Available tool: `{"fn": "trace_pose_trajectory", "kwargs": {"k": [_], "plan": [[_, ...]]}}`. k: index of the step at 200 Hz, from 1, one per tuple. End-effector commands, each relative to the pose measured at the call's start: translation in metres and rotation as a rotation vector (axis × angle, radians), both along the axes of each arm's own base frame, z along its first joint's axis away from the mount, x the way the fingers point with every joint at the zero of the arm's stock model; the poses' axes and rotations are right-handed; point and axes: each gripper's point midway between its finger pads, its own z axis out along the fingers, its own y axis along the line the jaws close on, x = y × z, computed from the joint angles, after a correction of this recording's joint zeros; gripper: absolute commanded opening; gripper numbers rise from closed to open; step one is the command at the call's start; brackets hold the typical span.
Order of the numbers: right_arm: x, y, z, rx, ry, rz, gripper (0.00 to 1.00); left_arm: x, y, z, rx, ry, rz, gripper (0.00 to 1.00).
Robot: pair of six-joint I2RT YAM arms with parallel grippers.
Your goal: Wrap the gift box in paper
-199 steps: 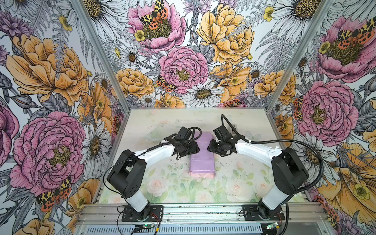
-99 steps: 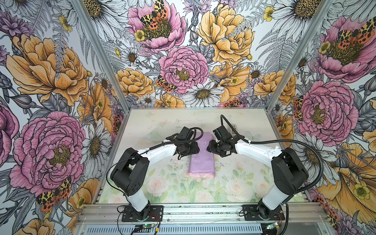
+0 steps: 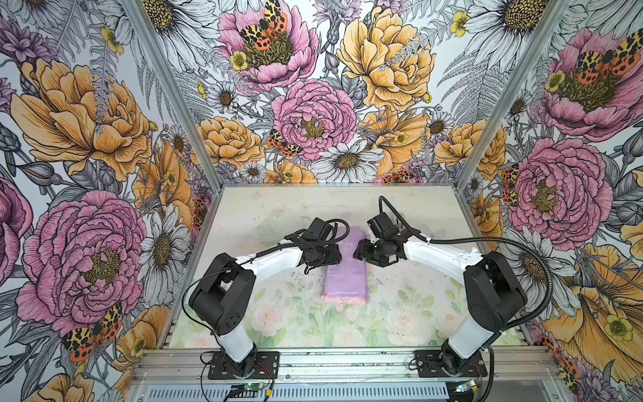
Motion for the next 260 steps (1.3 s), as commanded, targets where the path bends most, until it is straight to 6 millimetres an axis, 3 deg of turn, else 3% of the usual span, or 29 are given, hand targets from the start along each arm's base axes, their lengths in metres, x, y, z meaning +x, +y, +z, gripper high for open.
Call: {"fn": "trace_pose_trajectory", "kwargs": {"k": [1, 25, 53, 98, 122, 171, 188, 218, 242, 260], "plan": [[0.001, 0.008, -0.001, 0.001, 0.004, 0.035, 0.48, -0.007, -0.004, 0.000, 0.024, 0.003, -0.043, 0.57], [-0.003, 0.003, -0.007, -0.015, 0.016, 0.024, 0.39, -0.004, -0.001, 0.010, 0.000, -0.006, -0.015, 0.61], [-0.008, -0.002, -0.010, -0.023, 0.026, 0.004, 0.35, -0.004, 0.010, 0.012, -0.029, 0.009, 0.030, 0.61], [-0.009, 0.004, -0.008, -0.026, 0.019, 0.006, 0.34, -0.013, 0.013, -0.005, -0.061, 0.061, 0.056, 0.58], [0.000, 0.006, -0.008, -0.040, -0.001, 0.007, 0.33, -0.009, 0.018, -0.009, -0.052, 0.051, 0.075, 0.53], [0.036, 0.014, 0.005, -0.057, -0.083, 0.013, 0.33, 0.023, 0.037, -0.003, -0.036, -0.012, 0.122, 0.52], [0.039, 0.016, 0.006, -0.048, -0.086, 0.020, 0.33, 0.031, 0.043, 0.008, -0.038, -0.043, 0.131, 0.56], [0.034, 0.015, 0.003, -0.047, -0.071, 0.021, 0.33, 0.042, 0.050, 0.046, -0.053, -0.137, 0.138, 0.59], [0.030, 0.014, 0.003, -0.038, -0.064, 0.017, 0.32, 0.042, 0.039, 0.079, -0.126, -0.189, 0.103, 0.51], [0.027, 0.012, 0.003, -0.034, -0.058, 0.006, 0.32, 0.040, 0.024, 0.089, -0.185, -0.198, 0.056, 0.43]]}}
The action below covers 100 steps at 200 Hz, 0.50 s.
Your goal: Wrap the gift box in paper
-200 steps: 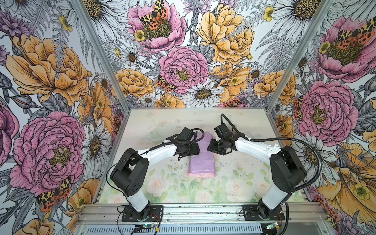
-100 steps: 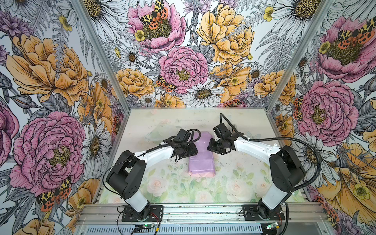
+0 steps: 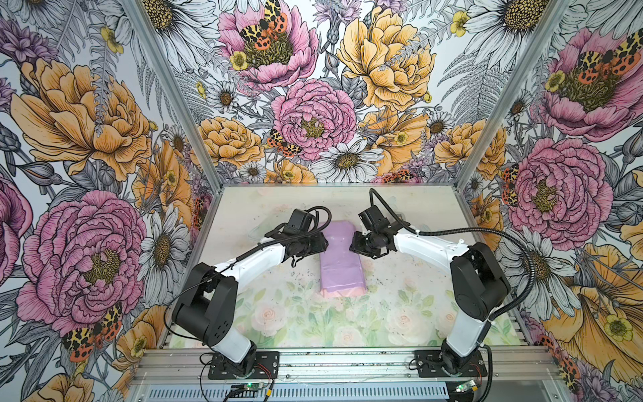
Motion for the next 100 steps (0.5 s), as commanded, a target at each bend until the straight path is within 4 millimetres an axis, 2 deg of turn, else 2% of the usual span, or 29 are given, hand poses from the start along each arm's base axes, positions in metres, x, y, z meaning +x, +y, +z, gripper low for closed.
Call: {"fn": "trace_pose_trajectory", "kwargs": {"k": [1, 43, 100], "plan": [[-0.006, -0.007, -0.004, -0.013, 0.010, -0.011, 0.32, 0.004, -0.021, 0.036, -0.083, -0.083, -0.071, 0.43], [-0.016, -0.004, 0.000, 0.036, 0.021, -0.074, 0.31, 0.003, -0.038, 0.015, -0.101, -0.028, -0.105, 0.41], [-0.023, -0.004, 0.005, 0.081, 0.002, -0.146, 0.28, 0.000, -0.061, 0.022, -0.162, -0.030, -0.173, 0.36]]}}
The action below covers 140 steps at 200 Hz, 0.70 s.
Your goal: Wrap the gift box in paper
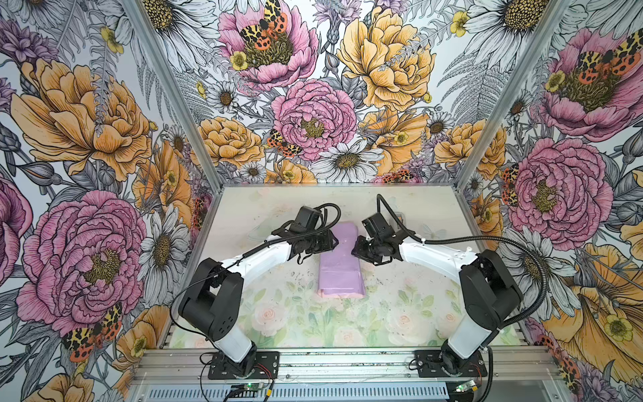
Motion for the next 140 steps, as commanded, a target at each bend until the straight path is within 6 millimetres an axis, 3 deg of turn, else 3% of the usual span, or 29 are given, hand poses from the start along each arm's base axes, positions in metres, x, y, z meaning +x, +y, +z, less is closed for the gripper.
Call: {"fn": "trace_pose_trajectory", "kwargs": {"k": [1, 30, 63, 88, 111, 140], "plan": [[-0.002, -0.002, 0.004, 0.010, -0.013, -0.043, 0.28, 0.006, -0.019, 0.021, -0.078, -0.045, -0.049, 0.36], [0.005, -0.004, 0.005, 0.008, -0.023, -0.028, 0.28, 0.006, -0.032, 0.014, -0.091, -0.030, -0.083, 0.33], [0.007, -0.004, 0.007, 0.012, -0.028, -0.016, 0.29, 0.001, -0.033, -0.017, -0.064, 0.020, -0.087, 0.28], [0.010, -0.007, 0.018, 0.024, -0.054, -0.013, 0.40, -0.004, -0.028, -0.037, -0.033, 0.048, -0.089, 0.27], [0.010, -0.014, 0.036, 0.054, -0.093, 0.001, 0.56, -0.007, -0.024, -0.043, -0.013, 0.063, -0.091, 0.27], [0.004, -0.022, 0.040, 0.072, -0.097, 0.029, 0.61, -0.007, -0.024, -0.043, -0.006, 0.059, -0.090, 0.27]]}}
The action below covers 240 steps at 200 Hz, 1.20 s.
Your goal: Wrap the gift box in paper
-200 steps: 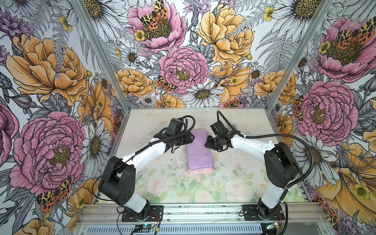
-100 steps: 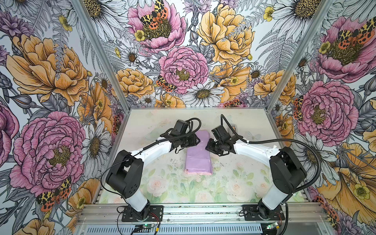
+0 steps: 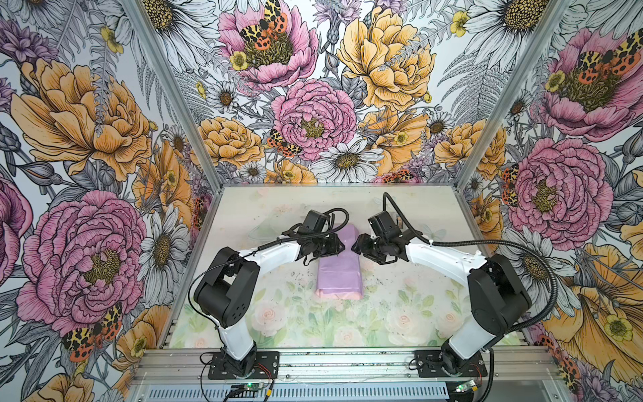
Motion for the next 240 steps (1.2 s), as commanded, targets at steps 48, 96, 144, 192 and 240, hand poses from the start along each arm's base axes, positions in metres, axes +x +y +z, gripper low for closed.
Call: {"fn": "trace_pose_trajectory", "kwargs": {"k": [48, 96, 144, 192, 240], "plan": [[-0.008, 0.016, -0.008, 0.037, 0.032, 0.120, 0.52, -0.004, -0.001, -0.008, 0.025, 0.006, -0.022, 0.27], [-0.008, 0.015, -0.028, 0.003, 0.069, 0.122, 0.34, 0.001, -0.005, 0.010, -0.004, -0.030, -0.023, 0.27], [-0.013, 0.009, -0.038, -0.014, 0.094, 0.103, 0.28, 0.006, -0.022, 0.049, -0.116, -0.103, -0.058, 0.27], [-0.014, 0.007, -0.039, -0.022, 0.092, 0.094, 0.27, -0.009, -0.019, 0.010, -0.076, -0.022, -0.070, 0.26], [-0.001, -0.002, -0.007, -0.039, -0.026, 0.077, 0.34, -0.023, -0.003, -0.025, -0.013, 0.013, -0.062, 0.25]]}}
